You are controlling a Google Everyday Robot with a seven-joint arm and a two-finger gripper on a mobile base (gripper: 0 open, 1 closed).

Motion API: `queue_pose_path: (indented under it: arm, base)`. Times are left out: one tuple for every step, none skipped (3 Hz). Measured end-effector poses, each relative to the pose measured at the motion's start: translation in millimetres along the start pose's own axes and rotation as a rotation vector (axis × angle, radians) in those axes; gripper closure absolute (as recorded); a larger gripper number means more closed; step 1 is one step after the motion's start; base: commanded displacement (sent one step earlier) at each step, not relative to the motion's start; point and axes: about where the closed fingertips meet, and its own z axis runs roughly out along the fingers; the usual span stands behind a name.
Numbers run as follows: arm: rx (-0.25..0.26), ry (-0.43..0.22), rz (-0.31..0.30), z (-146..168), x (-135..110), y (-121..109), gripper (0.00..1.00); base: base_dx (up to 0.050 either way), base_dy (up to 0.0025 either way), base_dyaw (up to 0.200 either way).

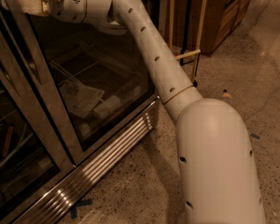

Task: Pick orange can from top drawer and place on counter

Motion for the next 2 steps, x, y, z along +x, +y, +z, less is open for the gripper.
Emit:
queue_pose_path:
  arm:
    - [0.000, 0.000, 0.000, 0.0, 0.0, 0.0, 0.00]
    - [0.000, 0.000, 0.000, 0.5, 0.0, -1.8, 0.00]
  base:
    - [0.000, 0.00000, 0.000]
    - [0.000, 0.00000, 0.000]
